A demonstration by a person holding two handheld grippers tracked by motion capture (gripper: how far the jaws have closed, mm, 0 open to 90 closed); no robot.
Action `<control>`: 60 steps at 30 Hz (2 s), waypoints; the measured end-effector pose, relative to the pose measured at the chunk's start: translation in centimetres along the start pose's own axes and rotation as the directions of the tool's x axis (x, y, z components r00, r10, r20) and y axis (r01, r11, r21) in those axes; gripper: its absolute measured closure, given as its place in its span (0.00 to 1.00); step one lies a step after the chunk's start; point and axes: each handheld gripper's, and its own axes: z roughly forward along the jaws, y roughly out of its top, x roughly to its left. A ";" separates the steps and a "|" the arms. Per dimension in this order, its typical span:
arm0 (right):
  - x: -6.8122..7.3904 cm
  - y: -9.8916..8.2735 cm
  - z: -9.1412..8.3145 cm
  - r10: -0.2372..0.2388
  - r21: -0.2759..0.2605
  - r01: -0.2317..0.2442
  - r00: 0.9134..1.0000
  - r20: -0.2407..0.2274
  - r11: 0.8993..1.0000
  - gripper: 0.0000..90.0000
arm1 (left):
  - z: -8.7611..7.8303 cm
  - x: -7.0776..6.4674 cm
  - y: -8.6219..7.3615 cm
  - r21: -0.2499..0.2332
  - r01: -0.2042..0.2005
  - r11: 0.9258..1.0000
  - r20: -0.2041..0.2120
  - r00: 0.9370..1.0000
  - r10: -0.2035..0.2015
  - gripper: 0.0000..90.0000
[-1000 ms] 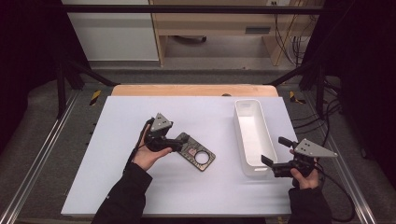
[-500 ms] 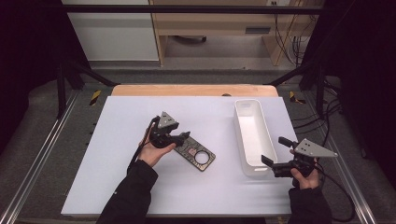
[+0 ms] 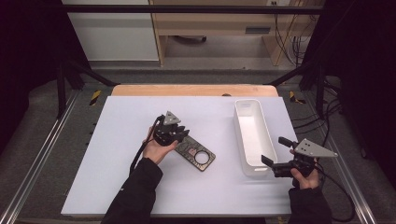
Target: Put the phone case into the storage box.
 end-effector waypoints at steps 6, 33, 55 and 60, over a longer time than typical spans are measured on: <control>0.0 0.0 0.0 0.000 0.000 0.000 1.000 0.000 1.000 0.00 | 0.9 0.3 0.2 0.031 0.018 0.999 0.012 1.000 -0.019 0.93; 0.0 0.0 0.0 -0.001 0.000 0.001 1.000 -0.003 1.000 0.00 | 5.5 1.5 0.4 0.140 0.007 0.990 -0.030 1.000 -0.003 0.99; 0.0 0.0 -0.1 0.002 -0.001 -0.002 1.000 -0.003 1.000 0.00 | 7.4 1.8 -0.3 0.211 -0.012 0.978 -0.034 0.999 0.019 0.99; 0.0 0.0 -0.1 0.002 -0.001 -0.002 1.000 -0.003 1.000 0.00 | 7.4 1.7 -0.3 0.215 -0.018 0.977 -0.042 0.999 0.027 0.99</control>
